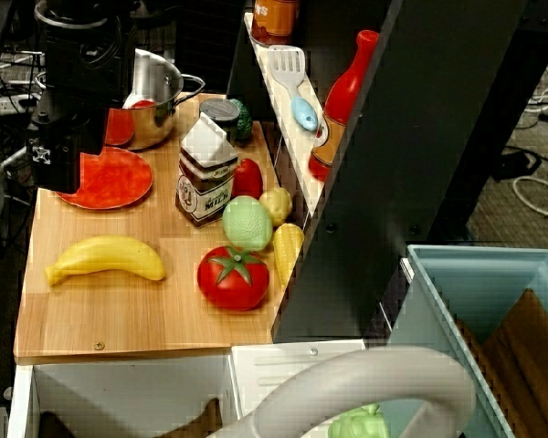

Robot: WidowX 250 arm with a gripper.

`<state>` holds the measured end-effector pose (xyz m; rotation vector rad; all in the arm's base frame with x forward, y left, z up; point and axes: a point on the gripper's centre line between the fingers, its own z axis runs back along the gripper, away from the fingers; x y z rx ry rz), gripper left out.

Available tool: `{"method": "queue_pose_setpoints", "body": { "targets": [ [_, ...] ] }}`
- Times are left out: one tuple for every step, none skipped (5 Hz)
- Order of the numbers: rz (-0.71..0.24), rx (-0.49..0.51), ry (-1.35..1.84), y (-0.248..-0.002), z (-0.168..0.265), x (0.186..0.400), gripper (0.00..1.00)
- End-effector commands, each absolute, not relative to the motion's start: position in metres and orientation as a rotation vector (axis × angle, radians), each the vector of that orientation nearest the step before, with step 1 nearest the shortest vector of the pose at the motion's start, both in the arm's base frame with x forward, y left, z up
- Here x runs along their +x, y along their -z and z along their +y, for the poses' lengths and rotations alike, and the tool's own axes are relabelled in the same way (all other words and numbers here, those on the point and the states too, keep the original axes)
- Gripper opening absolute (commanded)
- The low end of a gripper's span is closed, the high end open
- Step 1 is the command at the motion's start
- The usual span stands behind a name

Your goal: Put banana on plate

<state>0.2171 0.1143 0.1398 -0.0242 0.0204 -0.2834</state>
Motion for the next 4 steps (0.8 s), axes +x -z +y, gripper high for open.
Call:
{"method": "queue_pose_setpoints", "body": {
  "targets": [
    [0.02,-0.024,0.283,-0.14,0.114,0.217,1.0],
    [0.034,-0.02,0.241,-0.132,0.121,0.226,1.0],
    [0.04,-0.018,0.212,-0.127,0.131,0.233,1.0],
    [0.057,-0.022,0.153,-0.123,0.149,0.24,1.0]
  ]
}}
